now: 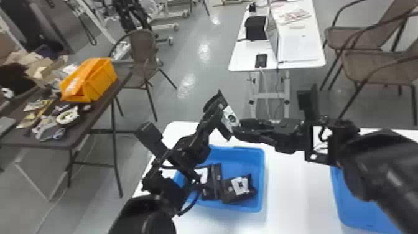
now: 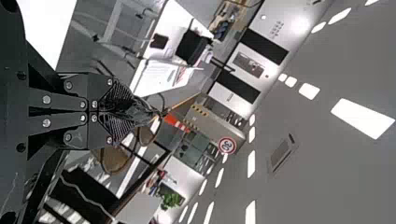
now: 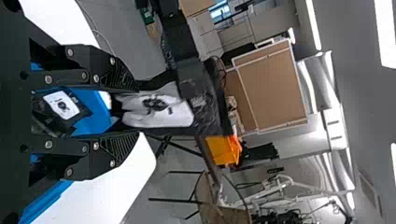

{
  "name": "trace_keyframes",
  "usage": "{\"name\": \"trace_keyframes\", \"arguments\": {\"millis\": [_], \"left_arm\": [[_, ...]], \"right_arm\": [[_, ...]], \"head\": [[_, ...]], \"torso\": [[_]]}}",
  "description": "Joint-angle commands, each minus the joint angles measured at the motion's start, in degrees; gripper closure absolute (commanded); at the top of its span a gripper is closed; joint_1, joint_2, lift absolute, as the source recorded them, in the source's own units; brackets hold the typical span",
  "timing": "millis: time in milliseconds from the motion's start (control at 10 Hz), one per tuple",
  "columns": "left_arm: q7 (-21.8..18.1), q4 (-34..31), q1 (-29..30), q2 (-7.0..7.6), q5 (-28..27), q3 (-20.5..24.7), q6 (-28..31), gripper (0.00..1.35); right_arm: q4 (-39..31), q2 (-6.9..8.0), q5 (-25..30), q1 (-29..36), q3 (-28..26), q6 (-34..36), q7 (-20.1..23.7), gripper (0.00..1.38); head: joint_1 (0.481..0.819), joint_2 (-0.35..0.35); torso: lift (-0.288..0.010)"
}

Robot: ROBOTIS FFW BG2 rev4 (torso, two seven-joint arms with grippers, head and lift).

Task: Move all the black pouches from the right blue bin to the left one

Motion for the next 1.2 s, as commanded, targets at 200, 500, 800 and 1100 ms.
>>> {"name": "trace_keyframes", "arguments": {"millis": [200, 500, 800, 1100], "left_arm": [[2.8, 0.1, 3.5, -1.31, -15.6, 2.5, -7.3, 1.21], [3.2, 0.9, 5.8, -1.81, -34.3, 2.4, -11.1, 1.21], [3.3, 3.8, 6.6, -1.81, -37.8, 0.3, -10.9, 1.21], [3.4, 5.9, 6.9, -1.81, -32.9, 1.7, -19.0, 0.0]], "right_arm": [[-11.8, 0.46, 9.3, 10.5, -16.3, 1.5, -4.0, 0.2], [-18.6, 0.81, 15.2, 17.5, -24.5, 3.5, -6.1, 0.25], [-19.6, 0.72, 15.6, 19.6, -27.4, 4.0, -6.9, 0.25], [-19.8, 0.37, 15.5, 20.1, -27.4, 4.0, -6.9, 0.25]], "head": [[0.695, 0.288], [0.695, 0.224], [0.695, 0.152], [0.695, 0.134]], "torso": [[0.01], [0.01], [0.01], [0.01]]}}
